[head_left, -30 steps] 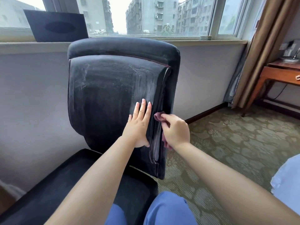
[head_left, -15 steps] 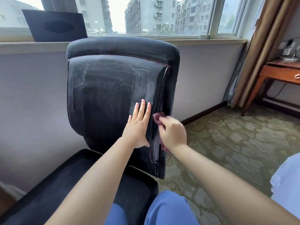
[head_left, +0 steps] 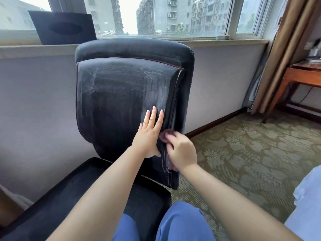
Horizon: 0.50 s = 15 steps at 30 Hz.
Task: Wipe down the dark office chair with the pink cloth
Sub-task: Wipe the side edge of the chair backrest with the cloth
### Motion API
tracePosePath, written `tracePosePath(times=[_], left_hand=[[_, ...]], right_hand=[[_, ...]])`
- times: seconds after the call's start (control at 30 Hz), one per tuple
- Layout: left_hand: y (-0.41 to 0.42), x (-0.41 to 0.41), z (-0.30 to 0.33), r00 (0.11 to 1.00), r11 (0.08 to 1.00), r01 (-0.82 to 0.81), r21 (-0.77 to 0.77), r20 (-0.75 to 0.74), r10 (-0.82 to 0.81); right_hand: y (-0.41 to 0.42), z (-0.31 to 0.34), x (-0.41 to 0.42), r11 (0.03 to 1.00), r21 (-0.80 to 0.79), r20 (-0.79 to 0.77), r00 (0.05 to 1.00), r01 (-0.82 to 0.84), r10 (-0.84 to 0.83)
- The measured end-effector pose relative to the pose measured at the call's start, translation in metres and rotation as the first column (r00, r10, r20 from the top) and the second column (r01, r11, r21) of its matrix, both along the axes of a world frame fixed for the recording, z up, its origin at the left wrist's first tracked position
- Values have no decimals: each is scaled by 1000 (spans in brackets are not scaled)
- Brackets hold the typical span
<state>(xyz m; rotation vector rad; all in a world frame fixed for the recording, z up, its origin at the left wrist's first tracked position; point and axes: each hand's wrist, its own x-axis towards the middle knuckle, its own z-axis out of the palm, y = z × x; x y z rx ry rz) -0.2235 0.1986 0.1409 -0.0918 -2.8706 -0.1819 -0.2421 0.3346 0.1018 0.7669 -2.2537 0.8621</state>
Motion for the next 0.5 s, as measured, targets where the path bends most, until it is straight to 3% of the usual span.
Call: tracePosePath(times=[0.1,0.2,0.37,0.5], left_hand=[[-4,2,-4,1000,1000,12,5,-1,-12],[-10,6,-2,999,999,38,-18,4,-38],[-12,10,1,997,997,81,-17,-2,-81],[-13,10,-6,996,996,83,27,-30,-82]], right_hand=[[7,-30,11,989,150,-8,1000,-6,8],[14,-15,0,965,260,-134,989,-32,69],[24,32,-26,971,238,-307,950,14,61],[22,-14,-16,933,354,-282,944,-63,170]])
